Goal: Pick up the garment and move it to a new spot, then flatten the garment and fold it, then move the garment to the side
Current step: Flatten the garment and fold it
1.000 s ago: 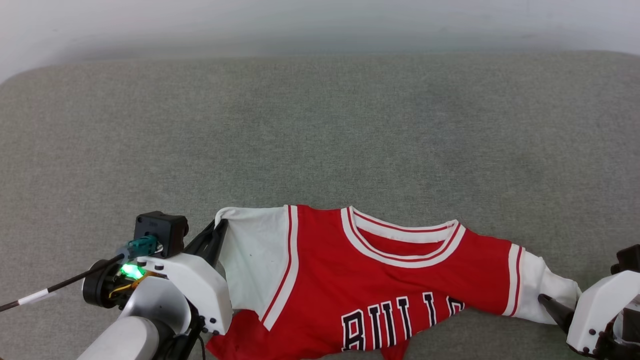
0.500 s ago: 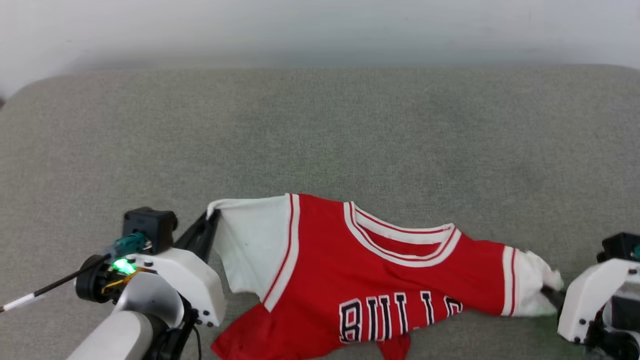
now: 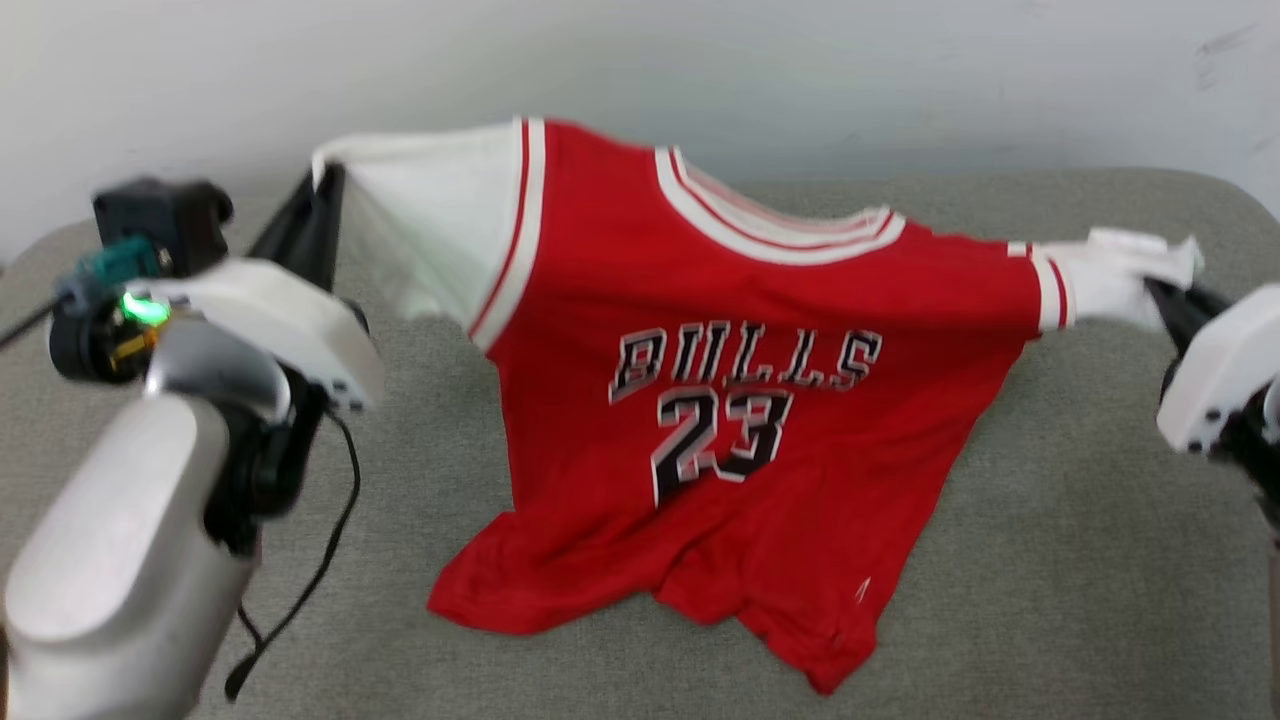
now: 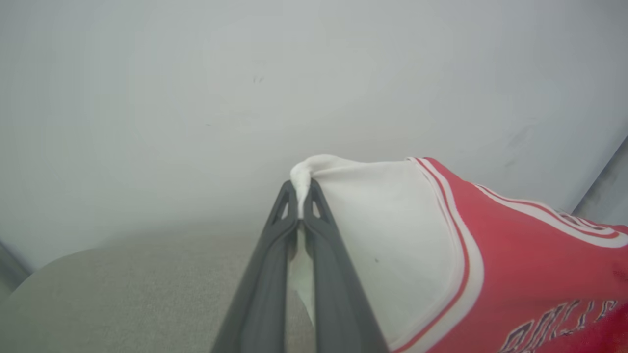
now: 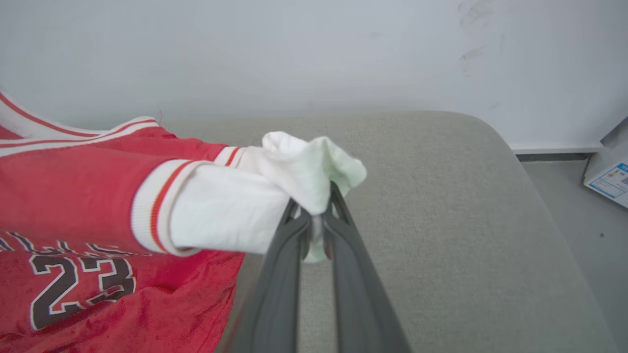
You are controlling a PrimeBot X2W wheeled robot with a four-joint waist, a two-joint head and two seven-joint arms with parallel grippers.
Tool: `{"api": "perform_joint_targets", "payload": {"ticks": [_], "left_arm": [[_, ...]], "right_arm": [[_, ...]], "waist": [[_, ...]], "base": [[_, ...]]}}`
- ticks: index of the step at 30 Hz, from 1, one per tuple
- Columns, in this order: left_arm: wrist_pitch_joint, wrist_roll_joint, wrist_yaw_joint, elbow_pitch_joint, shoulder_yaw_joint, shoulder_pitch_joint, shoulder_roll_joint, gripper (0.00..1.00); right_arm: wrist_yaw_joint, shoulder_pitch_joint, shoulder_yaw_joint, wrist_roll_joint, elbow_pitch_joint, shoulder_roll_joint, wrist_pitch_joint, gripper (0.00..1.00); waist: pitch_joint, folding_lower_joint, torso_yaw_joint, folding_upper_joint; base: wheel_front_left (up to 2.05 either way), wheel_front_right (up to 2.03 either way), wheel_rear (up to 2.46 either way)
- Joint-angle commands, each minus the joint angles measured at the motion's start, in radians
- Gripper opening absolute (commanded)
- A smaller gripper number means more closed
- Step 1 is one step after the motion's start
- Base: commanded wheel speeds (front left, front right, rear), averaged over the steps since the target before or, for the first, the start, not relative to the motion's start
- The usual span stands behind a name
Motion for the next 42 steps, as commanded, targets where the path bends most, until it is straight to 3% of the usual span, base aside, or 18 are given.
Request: {"api": "perform_joint_targets", "payload": {"ticks": [1, 11, 12, 24, 33, 42], "left_arm": [[-0.016, 0.001, -0.020, 0.055, 0.006, -0.074, -0.015, 0.00], [-0.094, 0.029, -0.094, 0.364, 0.030, -0.440, -0.071, 0.00], [-0.119, 0.037, -0.104, 0.418, 0.040, -0.528, -0.077, 0.00], [-0.247, 0.103, -0.174, 0.660, 0.042, -0.950, -0.089, 0.00], [-0.292, 0.114, -0.203, 0.795, 0.019, -1.037, -0.124, 0.00], [-0.338, 0.080, -0.262, 0.954, 0.009, -1.006, -0.202, 0.00]], "right_arm": [[0.000, -0.074, 0.012, -0.003, 0.036, -0.007, -0.037, 0.00], [0.000, -0.442, 0.075, -0.004, 0.235, -0.024, -0.230, 0.00], [0.000, -0.533, 0.087, -0.005, 0.276, -0.028, -0.271, 0.00], [0.000, -0.964, 0.161, -0.024, 0.482, -0.024, -0.478, 0.00], [0.000, -1.090, 0.241, -0.009, 0.632, -0.001, -0.556, 0.00], [0.000, -1.112, 0.341, 0.031, 0.820, 0.051, -0.626, 0.00]], "waist": [[0.009, 0.0000, -0.002, -0.0001], [0.109, 0.0000, -0.015, -0.0001], [0.142, 0.0000, -0.017, -0.0001], [0.301, 0.0000, -0.015, -0.0001], [0.399, 0.0000, -0.006, -0.0001], [0.472, 0.0000, 0.009, -0.0001]], "base": [[0.00, 0.00, 0.00], [0.00, 0.00, 0.00], [0.00, 0.00, 0.00], [0.00, 0.00, 0.00], [0.00, 0.00, 0.00], [0.00, 0.00, 0.00]]}}
